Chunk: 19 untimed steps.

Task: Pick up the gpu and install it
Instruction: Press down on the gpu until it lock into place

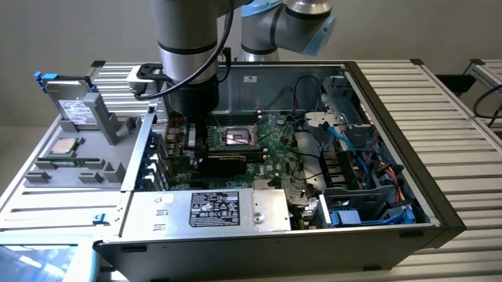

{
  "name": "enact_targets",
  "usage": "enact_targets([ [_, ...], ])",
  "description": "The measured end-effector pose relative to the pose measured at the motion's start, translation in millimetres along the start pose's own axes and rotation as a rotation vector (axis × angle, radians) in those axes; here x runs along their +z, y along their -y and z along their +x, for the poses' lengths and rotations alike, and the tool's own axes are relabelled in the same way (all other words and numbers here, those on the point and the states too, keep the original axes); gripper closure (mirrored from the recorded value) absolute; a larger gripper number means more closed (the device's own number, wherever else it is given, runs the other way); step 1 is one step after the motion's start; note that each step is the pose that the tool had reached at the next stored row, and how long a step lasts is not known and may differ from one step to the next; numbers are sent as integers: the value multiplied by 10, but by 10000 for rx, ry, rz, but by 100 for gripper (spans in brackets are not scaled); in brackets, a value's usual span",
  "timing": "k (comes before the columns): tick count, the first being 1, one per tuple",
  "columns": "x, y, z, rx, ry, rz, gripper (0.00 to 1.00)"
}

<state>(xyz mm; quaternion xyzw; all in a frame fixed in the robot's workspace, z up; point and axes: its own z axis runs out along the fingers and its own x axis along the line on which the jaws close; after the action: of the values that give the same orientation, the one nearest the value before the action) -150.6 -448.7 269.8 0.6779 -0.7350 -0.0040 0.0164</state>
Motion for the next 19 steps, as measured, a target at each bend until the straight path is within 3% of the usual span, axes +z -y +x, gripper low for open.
enact_targets([
  [19,26,2,-4,514,10,-12,88],
])
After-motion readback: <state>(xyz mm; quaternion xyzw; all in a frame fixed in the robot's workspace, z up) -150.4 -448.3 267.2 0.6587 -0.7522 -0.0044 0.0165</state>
